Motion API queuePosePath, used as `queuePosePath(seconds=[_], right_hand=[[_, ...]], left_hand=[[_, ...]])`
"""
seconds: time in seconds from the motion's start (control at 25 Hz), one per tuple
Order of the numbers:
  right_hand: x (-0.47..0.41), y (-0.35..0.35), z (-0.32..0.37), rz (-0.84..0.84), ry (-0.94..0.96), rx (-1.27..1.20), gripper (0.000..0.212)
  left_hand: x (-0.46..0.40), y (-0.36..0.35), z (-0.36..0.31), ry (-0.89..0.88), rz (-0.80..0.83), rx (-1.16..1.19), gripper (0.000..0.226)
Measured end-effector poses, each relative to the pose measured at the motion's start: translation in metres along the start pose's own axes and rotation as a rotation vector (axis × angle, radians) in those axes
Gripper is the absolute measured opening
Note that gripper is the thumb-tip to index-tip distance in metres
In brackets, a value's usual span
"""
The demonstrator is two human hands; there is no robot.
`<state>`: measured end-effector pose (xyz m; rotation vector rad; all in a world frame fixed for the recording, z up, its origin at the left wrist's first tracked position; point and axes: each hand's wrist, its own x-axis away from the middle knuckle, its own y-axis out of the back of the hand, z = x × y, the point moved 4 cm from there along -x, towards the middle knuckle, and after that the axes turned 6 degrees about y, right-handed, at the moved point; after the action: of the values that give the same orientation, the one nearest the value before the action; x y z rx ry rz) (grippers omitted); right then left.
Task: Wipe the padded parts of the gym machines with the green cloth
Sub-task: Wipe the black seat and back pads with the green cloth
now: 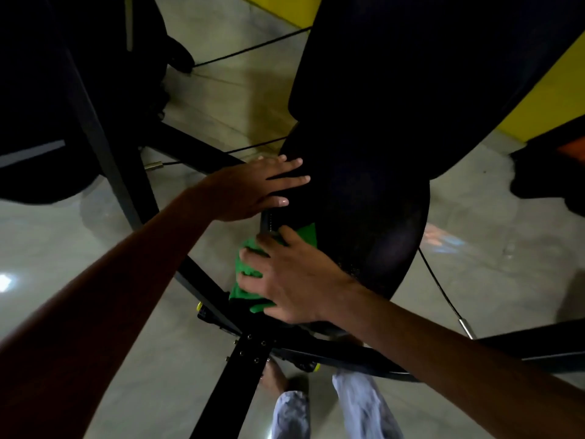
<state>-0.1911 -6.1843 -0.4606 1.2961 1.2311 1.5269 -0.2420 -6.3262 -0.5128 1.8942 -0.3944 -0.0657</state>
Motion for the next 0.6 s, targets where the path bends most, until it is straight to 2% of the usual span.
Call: queuePosePath(seconds=[0.12, 0.24, 0.28, 0.36, 0.48, 0.6], right_hand=[[-0.005, 0.007, 0.015, 0.060, 0.131, 0.040, 0.036], [0.014, -0.002, 0.046, 0.141, 0.338, 0.114, 0.023], [0.025, -0.008, 0.053, 0.131, 0.395, 0.148, 0.022], [0.056, -0.020, 0.047, -0.020, 0.419, 0.141, 0.026], [0.104, -0.038, 0.011, -0.236, 0.258, -0.065, 0.028], [0.121, -0.053, -0.030, -0.323, -0.082, -0.123, 0.047]], left_hand=[[0.000, 0.003, -0.002, 0.001, 0.027, 0.006, 0.060], [0.000, 0.001, -0.004, 0.063, 0.066, 0.033, 0.065], [0.000, -0.001, -0.006, 0.076, 0.069, 0.040, 0.067], [0.001, -0.003, -0.012, 0.110, 0.051, 0.079, 0.069], [0.002, -0.008, -0.025, 0.167, -0.035, 0.118, 0.071], [-0.001, -0.016, -0.043, 0.222, -0.110, 0.124, 0.068]])
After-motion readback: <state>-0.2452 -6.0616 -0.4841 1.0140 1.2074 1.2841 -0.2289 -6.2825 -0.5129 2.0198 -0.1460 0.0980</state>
